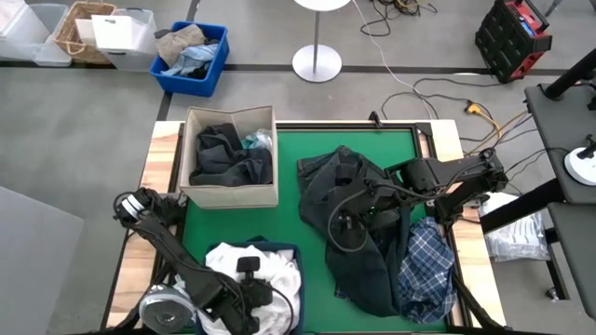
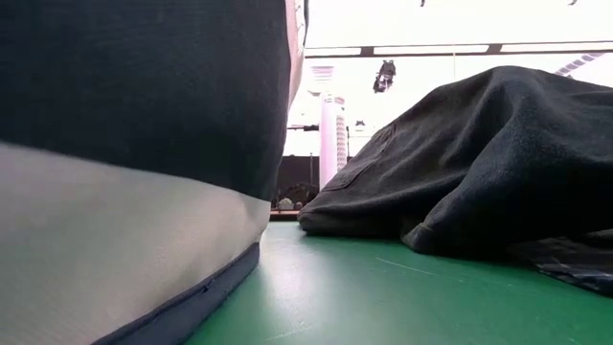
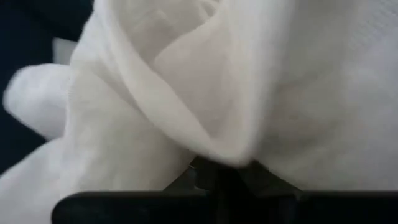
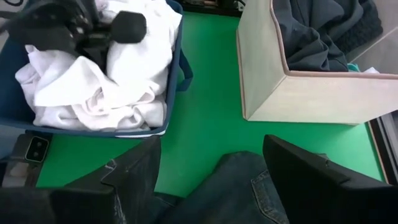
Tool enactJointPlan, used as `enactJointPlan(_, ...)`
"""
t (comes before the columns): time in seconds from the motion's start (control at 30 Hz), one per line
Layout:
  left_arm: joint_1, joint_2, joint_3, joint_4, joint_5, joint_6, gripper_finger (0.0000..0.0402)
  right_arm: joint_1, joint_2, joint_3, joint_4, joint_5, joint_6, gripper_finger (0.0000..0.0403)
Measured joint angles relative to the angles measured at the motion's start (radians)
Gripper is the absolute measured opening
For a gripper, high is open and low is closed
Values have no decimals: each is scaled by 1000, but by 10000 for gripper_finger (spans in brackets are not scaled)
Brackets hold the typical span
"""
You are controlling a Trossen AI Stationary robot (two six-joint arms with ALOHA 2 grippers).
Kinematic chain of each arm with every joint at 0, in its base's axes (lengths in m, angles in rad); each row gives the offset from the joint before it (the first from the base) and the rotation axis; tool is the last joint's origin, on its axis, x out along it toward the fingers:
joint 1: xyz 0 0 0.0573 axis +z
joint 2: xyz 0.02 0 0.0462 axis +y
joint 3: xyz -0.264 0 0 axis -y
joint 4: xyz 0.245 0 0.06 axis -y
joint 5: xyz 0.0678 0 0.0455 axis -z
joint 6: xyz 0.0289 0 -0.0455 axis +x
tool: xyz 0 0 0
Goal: Sort clothes
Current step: Put the white blouse into the blue laundry organizer, then put the dark long pants into the white laundry organizer
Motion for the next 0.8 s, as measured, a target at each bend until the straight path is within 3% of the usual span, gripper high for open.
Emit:
enactJointPlan(0.4, 0, -2, 111, -154, -80, 34, 0, 0, -4, 0, 0, 0, -3, 290)
enactJointPlan(0.8, 0, -5, 221, -286, -93, 33, 0, 0, -6, 0, 0, 0, -16, 270)
